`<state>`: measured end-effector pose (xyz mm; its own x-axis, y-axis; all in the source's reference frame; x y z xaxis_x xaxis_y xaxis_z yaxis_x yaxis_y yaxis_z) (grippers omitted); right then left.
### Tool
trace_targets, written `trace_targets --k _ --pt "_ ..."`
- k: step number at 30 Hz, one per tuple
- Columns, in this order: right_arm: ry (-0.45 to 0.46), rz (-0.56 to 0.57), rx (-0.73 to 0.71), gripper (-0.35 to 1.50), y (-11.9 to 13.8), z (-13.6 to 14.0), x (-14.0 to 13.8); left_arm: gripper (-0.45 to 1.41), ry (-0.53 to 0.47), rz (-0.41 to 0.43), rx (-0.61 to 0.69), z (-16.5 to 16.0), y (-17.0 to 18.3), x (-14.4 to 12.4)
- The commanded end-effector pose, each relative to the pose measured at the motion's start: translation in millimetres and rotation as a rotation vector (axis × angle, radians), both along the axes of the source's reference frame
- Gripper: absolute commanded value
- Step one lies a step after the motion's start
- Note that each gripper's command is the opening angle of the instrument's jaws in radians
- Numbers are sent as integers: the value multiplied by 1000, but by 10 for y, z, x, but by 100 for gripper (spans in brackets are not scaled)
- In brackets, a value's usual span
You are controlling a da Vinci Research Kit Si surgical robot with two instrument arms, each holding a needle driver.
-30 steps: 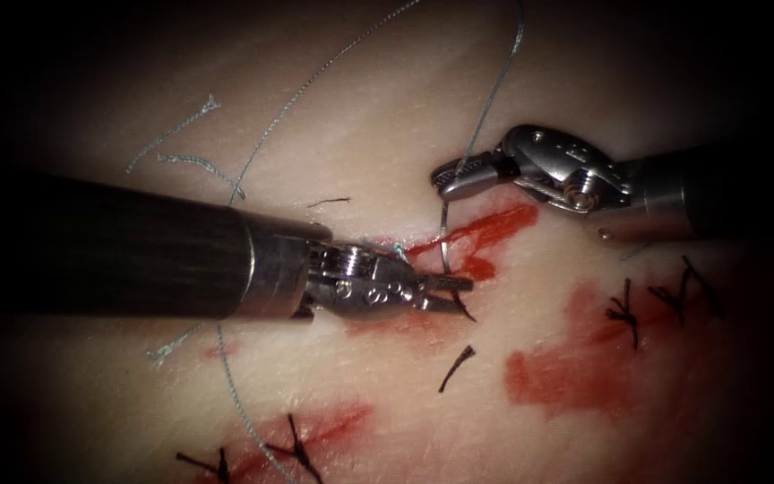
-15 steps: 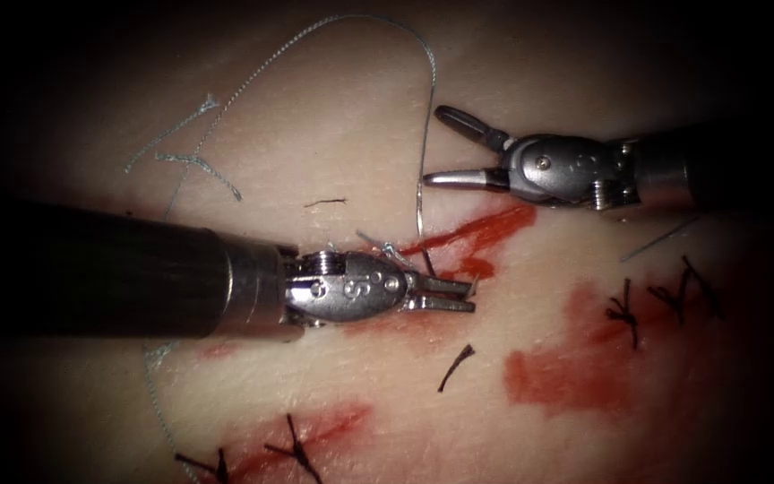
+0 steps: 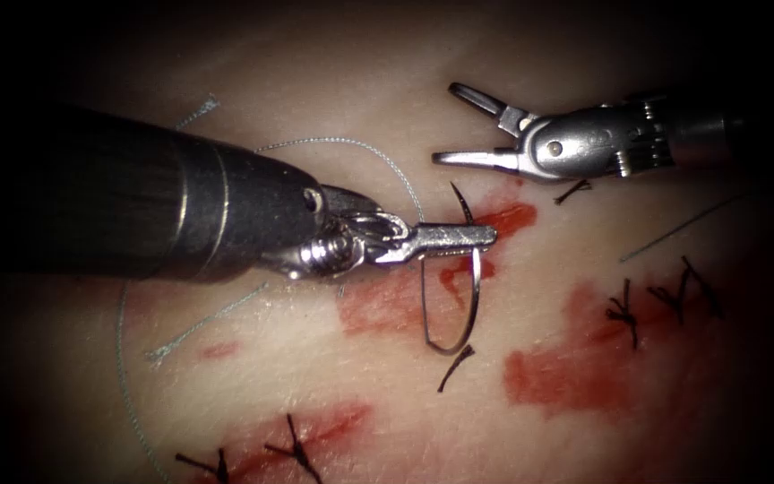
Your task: Wound Closure
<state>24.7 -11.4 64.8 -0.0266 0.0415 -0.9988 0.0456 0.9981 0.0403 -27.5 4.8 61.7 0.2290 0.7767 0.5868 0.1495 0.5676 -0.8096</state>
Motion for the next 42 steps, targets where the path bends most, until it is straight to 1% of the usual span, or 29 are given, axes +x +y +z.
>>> trace_targets --k 1,2,3,5,7,8,9,10,14,15,17,18,20,21,25,27,29,32,37,39,42 --pt "40 -167 76 -35 -7 3 17 -45 -98 -78 15 6 5 2" --pt "43 -203 87 -35 -9 4 20 -45 -139 -113 8 6 9 5" --pt "26 -200 105 -35 -16 6 26 -45 -217 -176 -42 5 18 10" --pt "29 -222 116 -35 -25 6 32 -45 -235 -218 -123 2 27 14" --pt "30 -273 120 -35 -37 6 41 -45 -200 -245 -224 -5 36 19" --pt "28 -352 133 -35 -52 5 51 -45 -192 -287 -318 -12 46 24" --pt "34 -391 129 -35 -58 4 54 -45 -190 -308 -365 -16 50 27" --pt "47 -467 150 -35 -71 1 57 -45 -176 -334 -454 -24 60 35" --pt "57 -584 231 -35 -83 -9 58 -45 -123 -362 -610 -36 78 56" --pt "56 -628 286 -35 -88 -14 55 -45 -91 -377 -693 -40 89 72" --pt "48 -686 354 -35 -95 -15 48 -45 -53 -384 -777 -42 99 88" --pt "18 -721 429 -35 -103 -13 39 -45 -26 -388 -842 -42 109 104" --pt "-10 -739 488 -35 -110 -9 32 -45 -12 -386 -892 -41 119 124" --pt "-51 -758 580 -35 -117 -5 20 -45 19 -399 -904 -40 130 145" --pt "-126 -801 744 -35 -133 -4 -14 -45 84 -417 -928 -40 152 187" --pt "-149 -803 795 -35 -139 -7 -32 -45 125 -425 -957 -40 164 210" --pt "-171 -793 851 -35 -144 -11 -44 -45 153 -438 -980 -41 173 228" --pt "-225 -810 970 -35 -156 -24 -64 -45 223 -464 -1006 -46 190 268" --pt "-278 -821 1084 -35 -165 -38 -80 -45 282 -496 -1030 -53 206 307" --pt "-311 -816 1161 -35 -171 -44 -97 -45 310 -513 -1049 -56 214 328" --pt "-339 -826 1212 -35 -178 -51 -115 -45 337 -523 -1063 -59 221 349"
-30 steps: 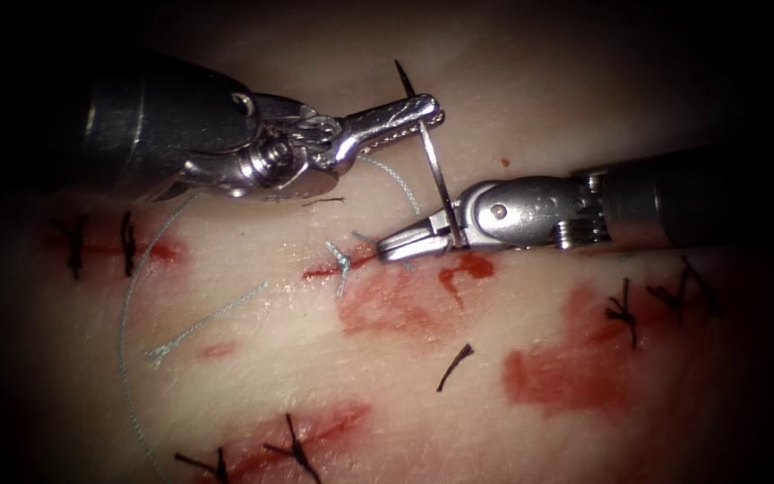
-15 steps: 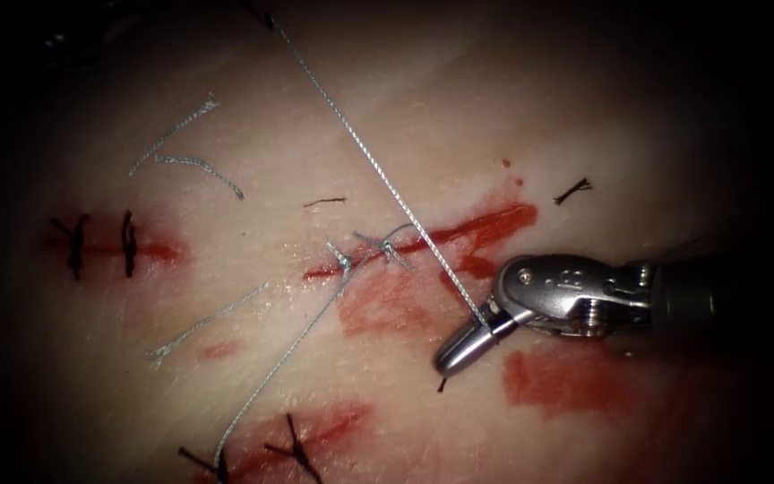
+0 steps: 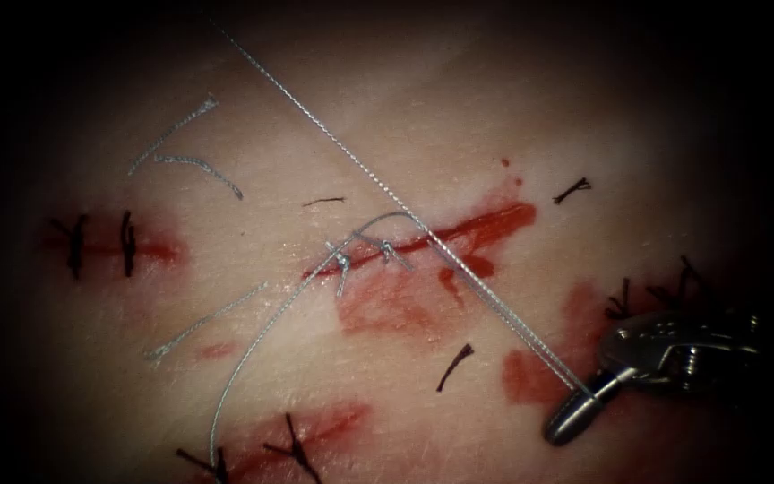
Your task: Wound Closure
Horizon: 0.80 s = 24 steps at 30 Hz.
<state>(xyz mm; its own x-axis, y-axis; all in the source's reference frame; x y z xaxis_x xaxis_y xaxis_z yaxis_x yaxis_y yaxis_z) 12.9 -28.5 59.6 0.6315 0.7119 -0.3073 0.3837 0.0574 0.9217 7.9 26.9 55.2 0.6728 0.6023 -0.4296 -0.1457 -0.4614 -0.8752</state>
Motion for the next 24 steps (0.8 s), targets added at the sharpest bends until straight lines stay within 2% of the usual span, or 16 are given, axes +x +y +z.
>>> trace_targets --k 1,4,8,12,17,24 --pt "-13 -10 16 -35 -7 0 -2 -45 1 -6 2 4 3 1" --pt "-45 -32 49 -35 -13 -2 -14 -45 18 -61 -7 -2 15 40" --pt "-65 -48 46 -35 -17 -2 -25 -45 8 -80 3 -11 30 88" --pt "-79 -56 26 -35 -18 1 -31 -45 14 -108 3 -17 38 118" --pt "-99 -80 -2 -35 -12 1 -54 -45 75 -161 -22 -26 47 152" --pt "-139 -138 -34 -35 -9 -5 -82 -45 97 -228 -32 -32 55 200"
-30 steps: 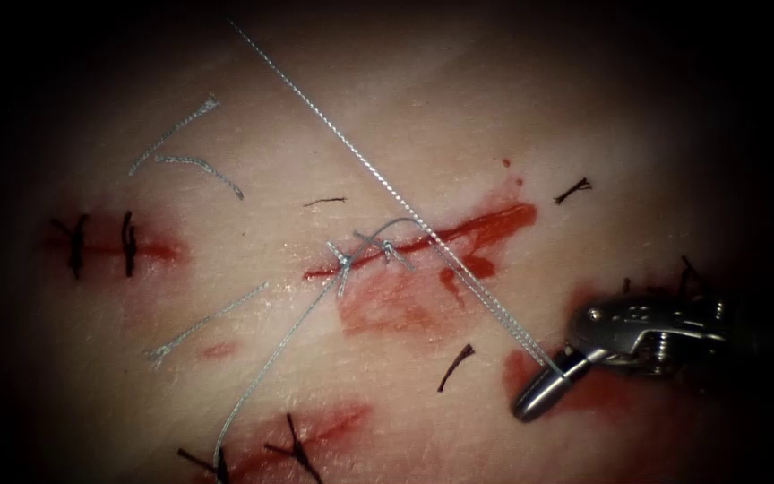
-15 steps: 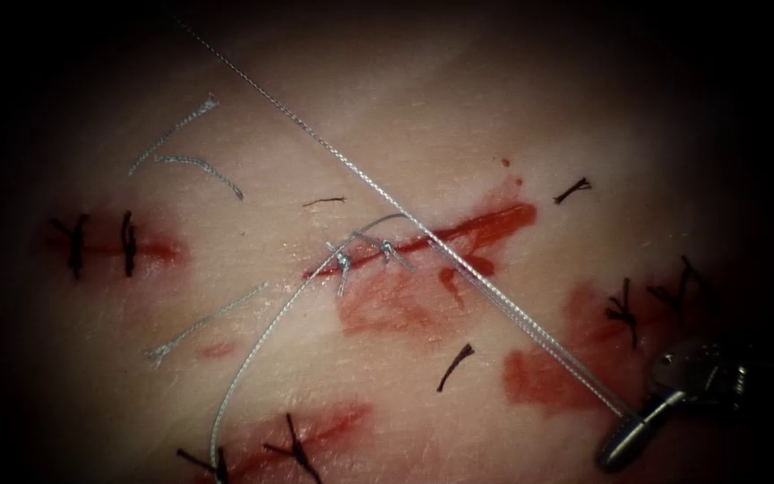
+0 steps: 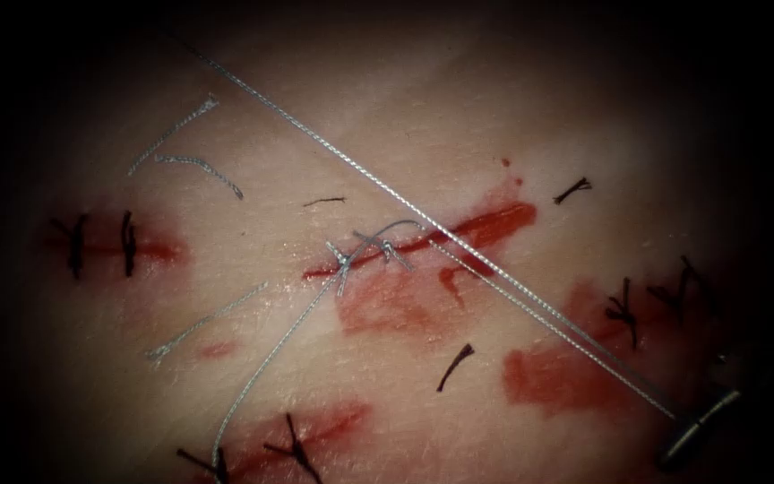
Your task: Wound Closure
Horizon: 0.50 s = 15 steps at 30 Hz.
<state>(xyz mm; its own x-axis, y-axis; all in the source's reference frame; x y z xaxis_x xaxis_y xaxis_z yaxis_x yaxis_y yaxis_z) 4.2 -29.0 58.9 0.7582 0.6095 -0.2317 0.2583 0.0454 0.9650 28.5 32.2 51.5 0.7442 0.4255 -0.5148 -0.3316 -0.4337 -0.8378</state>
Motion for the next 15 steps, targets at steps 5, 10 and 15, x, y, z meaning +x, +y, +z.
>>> trace_targets --k 5,10,15 --pt "-46 6 -30 -35 -1 1 12 -45 -108 51 26 4 1 -17" --pt "-24 371 -292 -21 61 -7 81 -45 -235 242 53 -6 -31 -148" --pt "-124 571 -338 7 98 -6 118 -45 -360 600 118 4 -106 -307"
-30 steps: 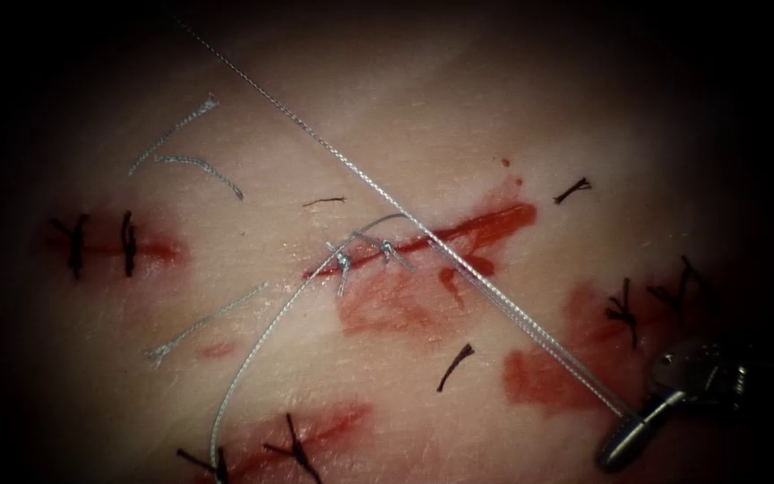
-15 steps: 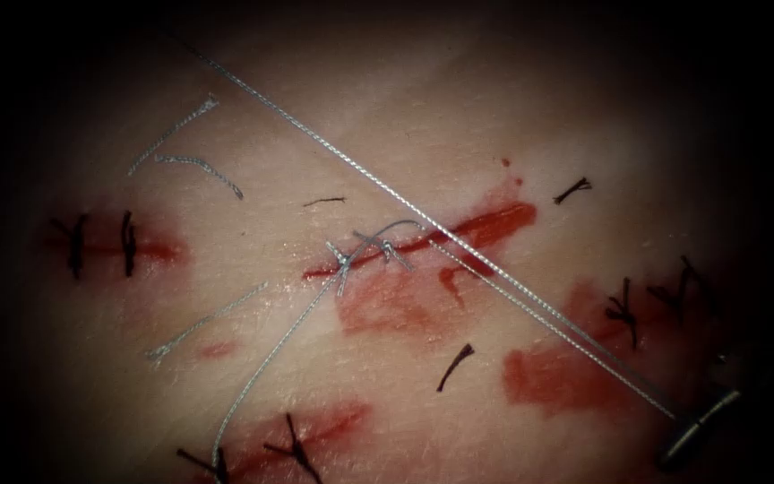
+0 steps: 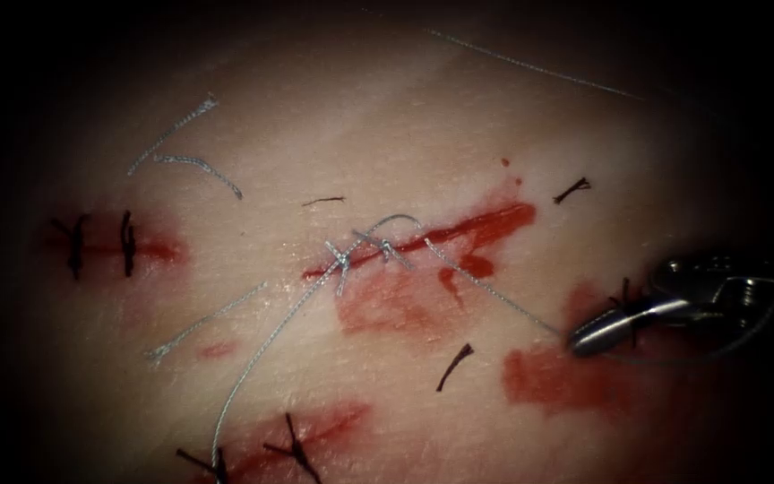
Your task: Wound Closure
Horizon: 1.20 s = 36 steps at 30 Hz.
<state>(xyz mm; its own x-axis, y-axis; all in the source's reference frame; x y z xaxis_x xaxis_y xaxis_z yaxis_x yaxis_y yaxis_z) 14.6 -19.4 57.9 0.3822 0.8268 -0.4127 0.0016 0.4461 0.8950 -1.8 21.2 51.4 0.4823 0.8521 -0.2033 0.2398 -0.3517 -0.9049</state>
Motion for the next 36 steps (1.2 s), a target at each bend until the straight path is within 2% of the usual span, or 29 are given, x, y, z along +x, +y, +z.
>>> trace_targets --k 1,2,5,7,8,10,12,15,19,22,23,24,25,31,36 --pt "-58 74 -11 -3 7 8 23 -45 -10 101 -7 11 -23 -42" --pt "-97 99 -24 -1 9 11 28 -45 -11 159 12 15 -38 -64" --pt "-250 127 -100 2 15 19 45 -45 -26 263 -12 23 -68 -101" --pt "-361 124 -189 32 13 26 56 -45 -44 338 -16 29 -85 -123" --pt "-376 118 -205 47 10 29 58 -45 -46 344 -5 30 -87 -126" --pt "-385 94 -230 52 3 35 63 -45 -56 354 11 30 -87 -127" --pt "-347 15 -259 39 -7 47 72 -45 -57 350 11 31 -84 -125" --pt "-334 -19 -259 78 -17 59 84 -45 -57 345 15 33 -81 -122" --pt "-332 -31 -283 79 -33 76 91 -45 -50 341 17 36 -81 -123" --pt "-364 -55 -308 73 -45 92 95 -45 -47 342 21 36 -81 -125" --pt "-377 -63 -313 63 -46 95 95 -45 -48 342 21 36 -81 -125" --pt "-397 -75 -318 -1 -47 97 95 -45 -48 343 21 36 -81 -125" --pt "-405 -76 -307 -35 -47 97 94 -45 -48 344 21 37 -81 -125" --pt "-400 -88 -269 -35 -31 77 79 -45 -41 348 22 37 -81 -125" --pt "-388 -89 -264 -35 -15 63 46 -45 -28 345 20 39 -82 -124"
